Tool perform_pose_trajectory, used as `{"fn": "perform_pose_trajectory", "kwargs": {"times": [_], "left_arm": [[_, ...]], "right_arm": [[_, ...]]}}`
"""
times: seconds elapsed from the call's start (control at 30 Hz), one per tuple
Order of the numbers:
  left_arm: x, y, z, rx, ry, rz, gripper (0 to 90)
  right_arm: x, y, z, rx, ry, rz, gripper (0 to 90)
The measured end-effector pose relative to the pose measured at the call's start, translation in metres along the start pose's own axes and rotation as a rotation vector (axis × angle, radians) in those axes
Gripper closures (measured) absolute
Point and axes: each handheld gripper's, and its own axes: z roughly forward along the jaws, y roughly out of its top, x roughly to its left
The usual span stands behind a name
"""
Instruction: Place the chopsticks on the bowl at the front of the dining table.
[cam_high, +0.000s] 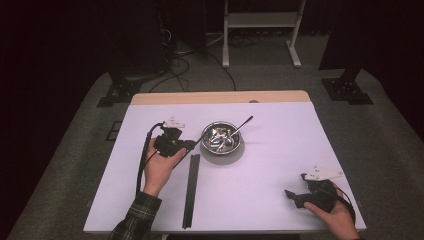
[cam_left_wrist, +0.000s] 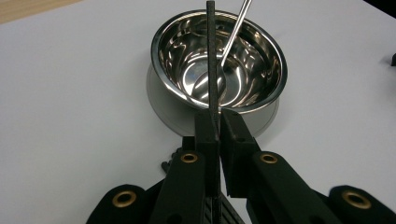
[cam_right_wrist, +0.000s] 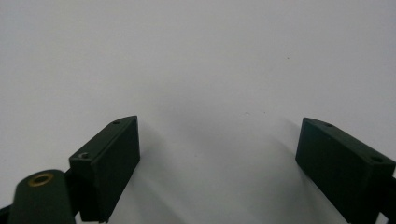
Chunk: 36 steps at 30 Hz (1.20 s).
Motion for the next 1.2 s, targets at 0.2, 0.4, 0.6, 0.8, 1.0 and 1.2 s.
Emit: {"fn": "perform_pose_trajectory", "kwargs": {"times": [0.2,0.4,0.6,0.8,1.0,1.2], "left_arm": [[0.001,0.01,0.007,-0.005,-0.005,-0.002,86.7],[0.0,0.018,0.015,-0.004,-0.005,0.0,86.7],[-0.002,0.026,0.025,-0.007,-0.009,0.004,86.7],[-0.005,0.033,0.035,-0.014,-0.011,-0.006,86.7],[-0.006,0.038,0.049,-0.018,-0.021,-0.031,86.7],[-0.004,0.042,0.064,-0.012,-0.015,-0.045,86.7]], "right_arm": [[0.0,0.0,0.0,0.001,0.0,0.001,11.9],[0.0,0.0,0.0,0.0,0.001,0.0,12.0],[0.0,0.0,0.0,0.0,0.001,0.001,11.9],[0.0,0.0,0.0,0.001,0.001,0.001,12.0],[0.0,0.0,0.0,0.002,0.001,0.002,11.9],[0.0,0.0,0.0,0.001,0.001,0.001,12.0]]}}
